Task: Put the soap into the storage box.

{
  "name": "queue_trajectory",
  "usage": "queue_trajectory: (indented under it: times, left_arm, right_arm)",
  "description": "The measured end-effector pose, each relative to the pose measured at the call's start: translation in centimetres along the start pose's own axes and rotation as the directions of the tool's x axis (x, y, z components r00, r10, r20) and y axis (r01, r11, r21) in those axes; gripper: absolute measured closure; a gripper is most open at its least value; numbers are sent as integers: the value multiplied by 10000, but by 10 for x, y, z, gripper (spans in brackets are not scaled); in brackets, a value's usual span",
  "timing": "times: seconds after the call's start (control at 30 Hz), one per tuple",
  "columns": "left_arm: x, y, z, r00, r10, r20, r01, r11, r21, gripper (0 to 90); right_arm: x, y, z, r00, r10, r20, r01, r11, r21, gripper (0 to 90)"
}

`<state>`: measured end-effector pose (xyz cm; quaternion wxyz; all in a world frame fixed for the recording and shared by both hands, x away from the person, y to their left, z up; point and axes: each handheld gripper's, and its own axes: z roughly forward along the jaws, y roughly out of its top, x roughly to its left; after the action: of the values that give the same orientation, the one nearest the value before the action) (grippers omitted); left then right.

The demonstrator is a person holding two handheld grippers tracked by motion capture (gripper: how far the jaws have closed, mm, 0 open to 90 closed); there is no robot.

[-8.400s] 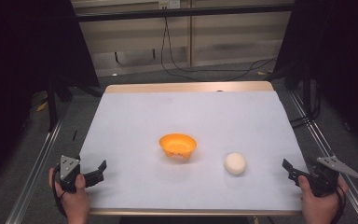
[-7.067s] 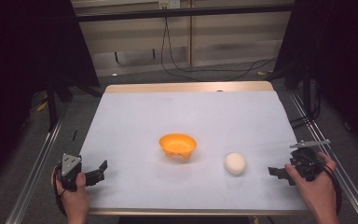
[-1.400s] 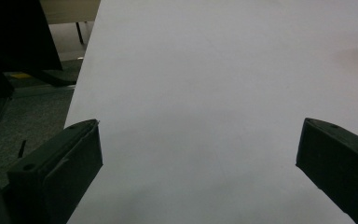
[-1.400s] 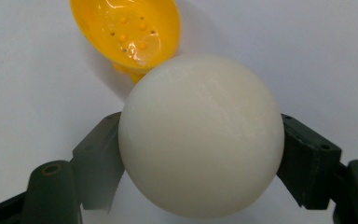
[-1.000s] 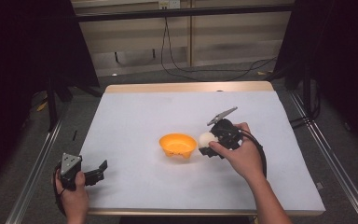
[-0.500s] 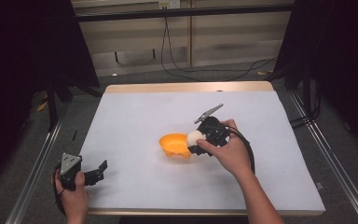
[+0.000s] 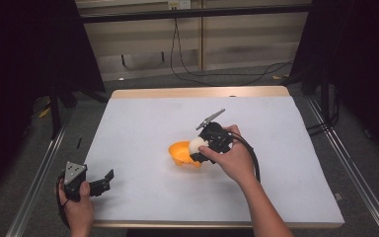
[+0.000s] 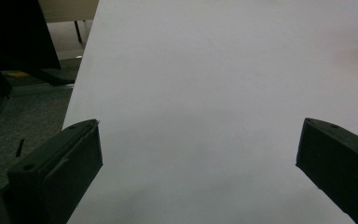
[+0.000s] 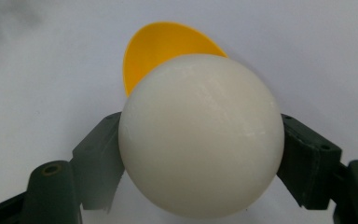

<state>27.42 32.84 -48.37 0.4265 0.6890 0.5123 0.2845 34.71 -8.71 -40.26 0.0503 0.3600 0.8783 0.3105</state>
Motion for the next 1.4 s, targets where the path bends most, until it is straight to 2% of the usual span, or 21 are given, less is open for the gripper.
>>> queue_trajectory:
  times: [0.7,0.93,1.4]
  left_arm:
    - [0,0,0,10000,8,51,-9,10000,37,0]
    - [0,0,0,10000,-21,61,21,10000,30,0]
    - [0,0,0,10000,-29,52,29,10000,26,0]
  right_arm:
    - [5,21,23,9995,-276,-177,283,9987,414,243]
    - [4,21,30,9996,-268,-106,274,9978,602,243]
    - [3,19,37,9992,-227,-327,249,9974,680,242]
